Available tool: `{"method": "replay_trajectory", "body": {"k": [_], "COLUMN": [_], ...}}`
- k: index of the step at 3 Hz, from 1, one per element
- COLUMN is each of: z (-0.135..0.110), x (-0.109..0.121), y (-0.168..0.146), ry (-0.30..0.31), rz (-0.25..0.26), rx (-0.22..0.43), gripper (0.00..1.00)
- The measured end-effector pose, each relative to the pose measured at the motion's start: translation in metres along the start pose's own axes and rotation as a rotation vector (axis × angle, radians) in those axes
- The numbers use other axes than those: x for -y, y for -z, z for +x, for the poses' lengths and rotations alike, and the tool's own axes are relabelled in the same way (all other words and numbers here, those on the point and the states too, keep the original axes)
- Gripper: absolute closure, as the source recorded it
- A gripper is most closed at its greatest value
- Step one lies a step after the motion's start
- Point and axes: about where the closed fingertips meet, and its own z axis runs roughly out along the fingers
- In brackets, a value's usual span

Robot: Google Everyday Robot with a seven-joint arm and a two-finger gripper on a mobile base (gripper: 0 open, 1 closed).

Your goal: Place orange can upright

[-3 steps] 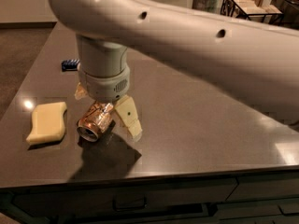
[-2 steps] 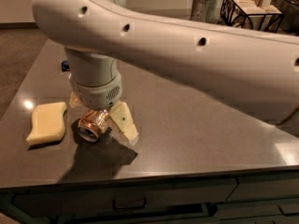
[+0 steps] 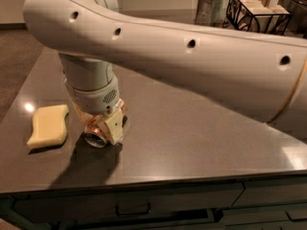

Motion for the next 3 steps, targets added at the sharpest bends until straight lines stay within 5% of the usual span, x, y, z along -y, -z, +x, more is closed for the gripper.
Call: {"method": "replay_trajectory", "body": {"k": [1,2,3], "z": [0.008,0.013,0.036], "x": [-0.003,0.003,0.008], "y": [0.01,0.03,0.055], "ry": [-0.047,-0.11,-0.251], "rz": [-0.009,0.02,0.093], "rx": [0.071,0.181,0.309], "gripper": [0.8,1.0,1.0]}}
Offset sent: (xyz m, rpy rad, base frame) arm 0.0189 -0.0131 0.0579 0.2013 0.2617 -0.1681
